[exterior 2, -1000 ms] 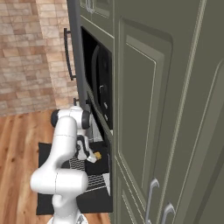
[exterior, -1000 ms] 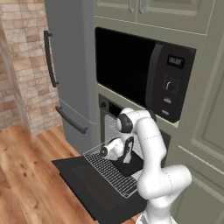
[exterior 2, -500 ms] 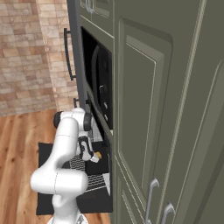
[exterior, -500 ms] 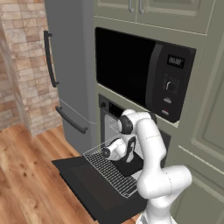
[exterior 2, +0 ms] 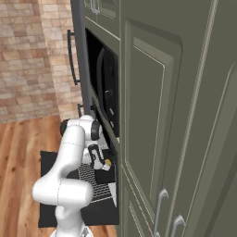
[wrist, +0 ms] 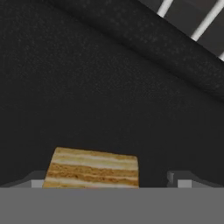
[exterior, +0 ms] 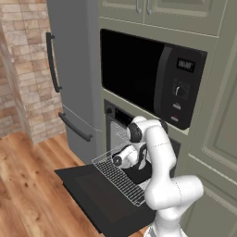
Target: Take the baked cake out of the oven and place it on the plate for cooling. Then close the oven door.
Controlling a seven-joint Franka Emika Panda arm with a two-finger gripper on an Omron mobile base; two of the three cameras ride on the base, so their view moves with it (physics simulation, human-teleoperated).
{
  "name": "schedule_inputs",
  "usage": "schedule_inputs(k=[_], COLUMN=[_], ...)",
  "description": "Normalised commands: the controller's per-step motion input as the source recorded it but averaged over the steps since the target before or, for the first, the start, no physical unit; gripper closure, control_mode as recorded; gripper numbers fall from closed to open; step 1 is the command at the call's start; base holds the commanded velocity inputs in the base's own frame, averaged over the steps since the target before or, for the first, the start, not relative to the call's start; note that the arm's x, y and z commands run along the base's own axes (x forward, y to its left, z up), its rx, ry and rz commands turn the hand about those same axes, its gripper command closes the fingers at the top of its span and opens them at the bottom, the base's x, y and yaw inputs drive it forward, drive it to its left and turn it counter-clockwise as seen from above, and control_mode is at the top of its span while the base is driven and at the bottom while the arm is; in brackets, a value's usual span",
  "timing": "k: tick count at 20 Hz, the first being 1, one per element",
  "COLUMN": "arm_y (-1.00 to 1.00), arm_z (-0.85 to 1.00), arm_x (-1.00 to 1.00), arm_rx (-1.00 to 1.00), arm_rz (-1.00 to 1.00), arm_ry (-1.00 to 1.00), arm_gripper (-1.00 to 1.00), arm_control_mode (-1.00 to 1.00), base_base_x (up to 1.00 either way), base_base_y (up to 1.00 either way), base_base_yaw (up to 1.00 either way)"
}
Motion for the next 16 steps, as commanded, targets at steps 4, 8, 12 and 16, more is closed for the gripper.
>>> schedule_inputs(k=[4,8,12,16], arm_y=[0.0,0.0,0.0,0.0], arm_z=[-0.1,-0.01,0.16,0.52], arm_x=[0.01,-0.01,-0.19,-0.47], arm_rx=[0.0,0.0,0.0,0.0], arm_rz=[0.06,0.07,0.05,0.06], arm_ry=[0.07,0.04,0.0,-0.01], arm_gripper=[1.0,1.0,1.0,1.0], arm_control_mode=[-1.0,-1.0,-1.0,-1.0], base_base_x=[0.0,0.0,0.0,0.0], base_base_y=[0.0,0.0,0.0,0.0], base_base_yaw=[0.0,0.0,0.0,0.0])
